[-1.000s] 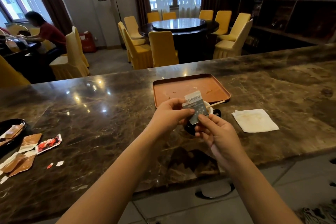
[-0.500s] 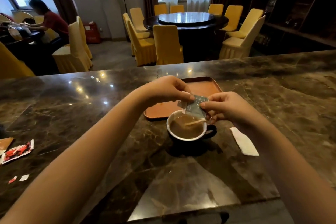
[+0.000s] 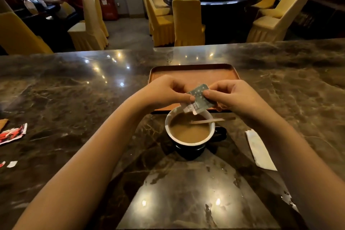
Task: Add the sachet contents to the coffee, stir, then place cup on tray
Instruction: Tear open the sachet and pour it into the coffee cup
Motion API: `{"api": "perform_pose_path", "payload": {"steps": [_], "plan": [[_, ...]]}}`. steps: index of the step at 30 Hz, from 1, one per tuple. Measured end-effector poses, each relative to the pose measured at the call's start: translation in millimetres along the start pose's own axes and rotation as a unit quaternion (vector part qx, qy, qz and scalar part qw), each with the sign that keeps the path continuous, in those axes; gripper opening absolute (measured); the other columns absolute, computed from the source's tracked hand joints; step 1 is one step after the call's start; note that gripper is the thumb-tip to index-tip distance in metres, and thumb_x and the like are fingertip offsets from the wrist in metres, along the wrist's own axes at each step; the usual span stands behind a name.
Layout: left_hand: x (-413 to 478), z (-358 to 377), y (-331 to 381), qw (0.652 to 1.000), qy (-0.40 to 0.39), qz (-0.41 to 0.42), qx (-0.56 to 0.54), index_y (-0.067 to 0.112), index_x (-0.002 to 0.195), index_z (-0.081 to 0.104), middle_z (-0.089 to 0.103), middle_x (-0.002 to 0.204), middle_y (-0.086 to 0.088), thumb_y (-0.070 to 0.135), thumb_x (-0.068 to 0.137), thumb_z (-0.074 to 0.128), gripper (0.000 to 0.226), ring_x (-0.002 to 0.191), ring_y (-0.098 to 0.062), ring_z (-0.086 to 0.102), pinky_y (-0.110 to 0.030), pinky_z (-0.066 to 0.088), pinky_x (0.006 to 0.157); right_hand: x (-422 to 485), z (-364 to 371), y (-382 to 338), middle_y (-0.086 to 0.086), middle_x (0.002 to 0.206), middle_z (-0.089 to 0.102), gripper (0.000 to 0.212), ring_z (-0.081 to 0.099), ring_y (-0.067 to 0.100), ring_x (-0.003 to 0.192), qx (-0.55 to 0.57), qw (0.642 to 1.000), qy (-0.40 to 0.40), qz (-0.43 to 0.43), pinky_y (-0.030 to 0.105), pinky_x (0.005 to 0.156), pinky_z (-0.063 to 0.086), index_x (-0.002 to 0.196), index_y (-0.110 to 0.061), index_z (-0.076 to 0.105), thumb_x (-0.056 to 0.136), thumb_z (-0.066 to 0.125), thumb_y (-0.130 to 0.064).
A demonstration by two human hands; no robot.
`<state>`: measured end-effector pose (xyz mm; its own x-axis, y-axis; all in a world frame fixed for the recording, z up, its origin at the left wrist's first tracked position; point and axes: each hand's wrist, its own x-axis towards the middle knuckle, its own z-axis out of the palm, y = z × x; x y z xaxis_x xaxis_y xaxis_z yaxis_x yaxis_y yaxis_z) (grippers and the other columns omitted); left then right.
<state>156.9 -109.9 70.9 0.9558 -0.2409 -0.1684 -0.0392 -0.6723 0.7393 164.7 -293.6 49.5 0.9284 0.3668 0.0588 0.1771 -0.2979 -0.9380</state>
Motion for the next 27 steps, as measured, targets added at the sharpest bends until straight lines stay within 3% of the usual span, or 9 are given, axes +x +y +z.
{"api": "perform_pose_path", "payload": {"steps": [5, 8, 12, 17, 22, 27], "plan": [[-2.3, 5.7, -5.9, 0.999, 0.043, -0.001, -0.021, 0.003, 0.09, 0.069, 0.069, 0.094, -0.02, 0.025, 0.078, 0.066, 0.025, 0.094, -0.035, 0.063, -0.047, 0.051, 0.09, 4.8, 0.2, 5.9, 0.004, 0.071, 0.066, 0.017, 0.054, 0.0, 0.05, -0.053, 0.998, -0.035, -0.026, 0.013, 0.05, 0.045, 0.084, -0.004, 0.068, 0.081, 0.064, -0.02], [-4.7, 5.6, -7.6, 0.998, 0.052, -0.008, -0.039, 0.004, 0.091, 0.069, 0.069, 0.095, -0.02, 0.027, 0.078, 0.066, 0.027, 0.09, -0.033, 0.063, -0.041, 0.052, 0.09, 9.3, 1.0, 9.8, 0.006, 0.073, 0.067, 0.016, 0.055, 0.002, 0.053, -0.057, 0.997, -0.032, -0.031, 0.015, 0.051, 0.046, 0.083, -0.005, 0.068, 0.079, 0.065, -0.021], [-8.2, 6.6, -11.6, 0.998, 0.047, -0.014, -0.045, 0.0, 0.09, 0.068, 0.064, 0.088, -0.026, 0.03, 0.078, 0.067, 0.032, 0.073, -0.026, 0.052, -0.035, 0.049, 0.076, 13.4, 3.9, 13.7, 0.001, 0.071, 0.066, 0.012, 0.055, 0.0, 0.052, -0.058, 0.997, -0.024, -0.037, 0.012, 0.05, 0.046, 0.079, -0.011, 0.069, 0.08, 0.065, -0.022], [-8.2, 11.4, -14.4, 0.995, 0.083, -0.025, -0.057, 0.004, 0.085, 0.069, 0.068, 0.094, -0.023, 0.027, 0.076, 0.069, 0.025, 0.085, -0.038, 0.062, -0.047, 0.051, 0.09, 11.3, 5.5, 15.5, -0.004, 0.068, 0.064, 0.01, 0.055, -0.003, 0.052, -0.034, 0.998, -0.021, -0.044, 0.01, 0.05, 0.045, 0.081, -0.014, 0.068, 0.08, 0.065, -0.023], [-8.7, 16.1, -20.6, 0.991, 0.095, -0.019, -0.089, 0.007, 0.082, 0.068, 0.069, 0.087, -0.019, 0.028, 0.077, 0.068, 0.021, 0.073, -0.019, 0.06, -0.036, 0.054, 0.083, 13.0, 4.5, 17.0, -0.001, 0.07, 0.065, 0.013, 0.055, -0.003, 0.051, -0.039, 0.998, -0.048, -0.025, 0.011, 0.051, 0.046, 0.084, -0.011, 0.068, 0.076, 0.068, -0.02], [-7.4, 19.2, -25.2, 0.991, 0.101, -0.023, -0.08, 0.011, 0.083, 0.069, 0.065, 0.071, 0.004, 0.028, 0.077, 0.067, 0.019, 0.063, -0.004, 0.057, -0.017, 0.049, 0.068, 13.6, 6.2, 18.4, 0.001, 0.07, 0.067, 0.004, 0.057, 0.001, 0.055, -0.039, 0.997, -0.056, -0.026, 0.01, 0.052, 0.046, 0.078, -0.015, 0.069, 0.076, 0.069, -0.018]]}}
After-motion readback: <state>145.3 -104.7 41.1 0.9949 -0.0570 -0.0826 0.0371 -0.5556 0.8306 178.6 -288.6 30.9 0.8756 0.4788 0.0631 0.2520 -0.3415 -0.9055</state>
